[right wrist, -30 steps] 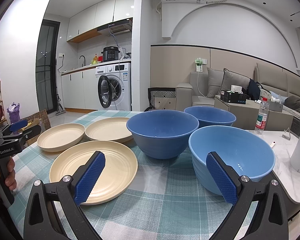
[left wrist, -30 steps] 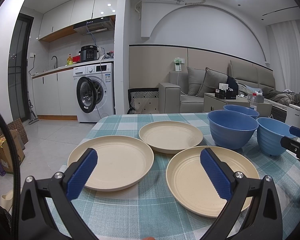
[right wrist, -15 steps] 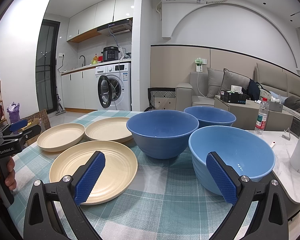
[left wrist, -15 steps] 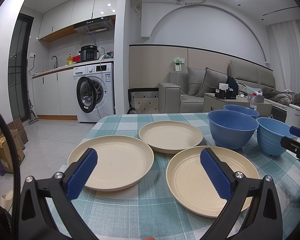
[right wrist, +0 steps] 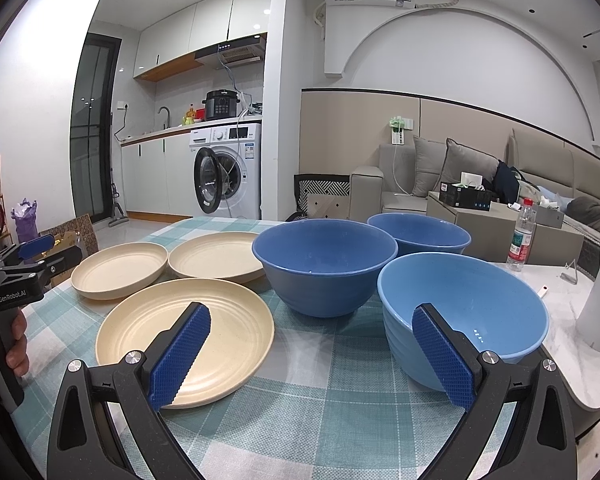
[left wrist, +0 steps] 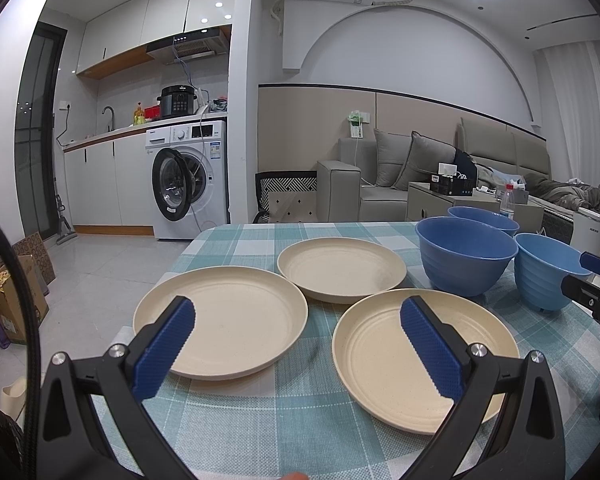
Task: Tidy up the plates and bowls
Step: 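Move the left tool toward a cream plate's rim while the right tool approaches its opposite rim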
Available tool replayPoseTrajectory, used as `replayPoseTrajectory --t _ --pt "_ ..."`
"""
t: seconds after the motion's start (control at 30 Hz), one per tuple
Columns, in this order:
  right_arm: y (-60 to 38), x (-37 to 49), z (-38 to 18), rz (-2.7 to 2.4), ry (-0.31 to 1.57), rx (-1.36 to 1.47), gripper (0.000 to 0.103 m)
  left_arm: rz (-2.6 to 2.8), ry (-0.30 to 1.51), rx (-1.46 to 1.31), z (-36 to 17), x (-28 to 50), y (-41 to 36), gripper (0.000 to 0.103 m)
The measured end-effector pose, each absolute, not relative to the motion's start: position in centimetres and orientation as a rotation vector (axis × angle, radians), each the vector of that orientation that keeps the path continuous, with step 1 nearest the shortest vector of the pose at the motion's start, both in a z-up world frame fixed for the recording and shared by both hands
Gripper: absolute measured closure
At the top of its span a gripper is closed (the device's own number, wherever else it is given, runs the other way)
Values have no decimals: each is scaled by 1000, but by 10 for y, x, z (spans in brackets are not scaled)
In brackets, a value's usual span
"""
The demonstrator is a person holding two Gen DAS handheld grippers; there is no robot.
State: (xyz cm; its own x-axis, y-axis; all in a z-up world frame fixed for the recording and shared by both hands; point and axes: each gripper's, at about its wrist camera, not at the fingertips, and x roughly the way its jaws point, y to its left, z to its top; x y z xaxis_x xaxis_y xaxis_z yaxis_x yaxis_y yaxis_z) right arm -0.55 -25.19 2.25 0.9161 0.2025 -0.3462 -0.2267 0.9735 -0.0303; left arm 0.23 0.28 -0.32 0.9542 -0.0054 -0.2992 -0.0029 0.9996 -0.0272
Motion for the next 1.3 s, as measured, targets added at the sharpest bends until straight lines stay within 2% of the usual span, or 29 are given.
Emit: replayPoseTrajectory --t 0.5,1.3 --pt "-250 0 21 234 382 -95 0 -23 367 -31 -3 10 -3 0" --pt "-222 22 57 348 470 -127 0 -38 431 -51 20 15 6 0"
